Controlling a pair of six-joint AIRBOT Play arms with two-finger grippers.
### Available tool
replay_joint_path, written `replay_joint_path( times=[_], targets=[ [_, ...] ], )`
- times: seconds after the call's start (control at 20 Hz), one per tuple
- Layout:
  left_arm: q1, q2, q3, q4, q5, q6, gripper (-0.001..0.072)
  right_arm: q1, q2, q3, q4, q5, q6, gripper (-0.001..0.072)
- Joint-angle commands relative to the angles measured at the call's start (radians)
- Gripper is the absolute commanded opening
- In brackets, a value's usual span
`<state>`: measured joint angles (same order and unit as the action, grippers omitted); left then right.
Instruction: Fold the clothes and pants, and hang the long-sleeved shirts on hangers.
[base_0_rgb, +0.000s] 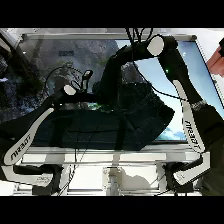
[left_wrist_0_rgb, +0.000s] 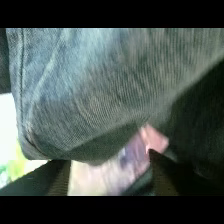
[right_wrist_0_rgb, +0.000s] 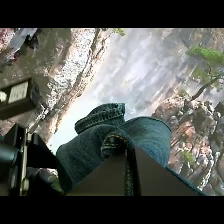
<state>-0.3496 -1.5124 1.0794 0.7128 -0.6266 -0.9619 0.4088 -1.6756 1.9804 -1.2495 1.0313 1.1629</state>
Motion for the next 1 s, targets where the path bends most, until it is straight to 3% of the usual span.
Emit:
replay_joint_path(
  times=[0.0,0.05,0.25,0.35,0.65,0.95],
  targets=[
    [-0.018,-0.005,0.000,-0.041,0.121,-0.003,0.0353,-0.001,0.000,0.000,0.000,0.003,-0.001,0.0014],
    [-0.019,-0.006,0.000,-0.041,0.130,-0.003,0.0293,-0.001,0.000,0.000,0.001,0.003,-0.001,0.0014],
    [-0.023,-0.039,0.000,-0.042,0.137,-0.004,0.0249,-0.001,0.000,0.000,0.014,0.005,-0.001,0.0014],
    [-0.023,-0.053,0.000,-0.042,0.138,-0.003,0.0021,-0.001,0.000,0.000,0.015,0.005,-0.001,0.0014],
    [0.037,0.023,0.002,-0.040,0.138,-0.003,0.0017,-0.001,0.000,0.000,0.014,0.053,-0.001,0.0014],
    [0.236,0.302,0.031,-0.025,0.152,-0.005,0.0015,-0.001,0.002,0.007,0.024,0.163,-0.001,0.0015]
  ],
)
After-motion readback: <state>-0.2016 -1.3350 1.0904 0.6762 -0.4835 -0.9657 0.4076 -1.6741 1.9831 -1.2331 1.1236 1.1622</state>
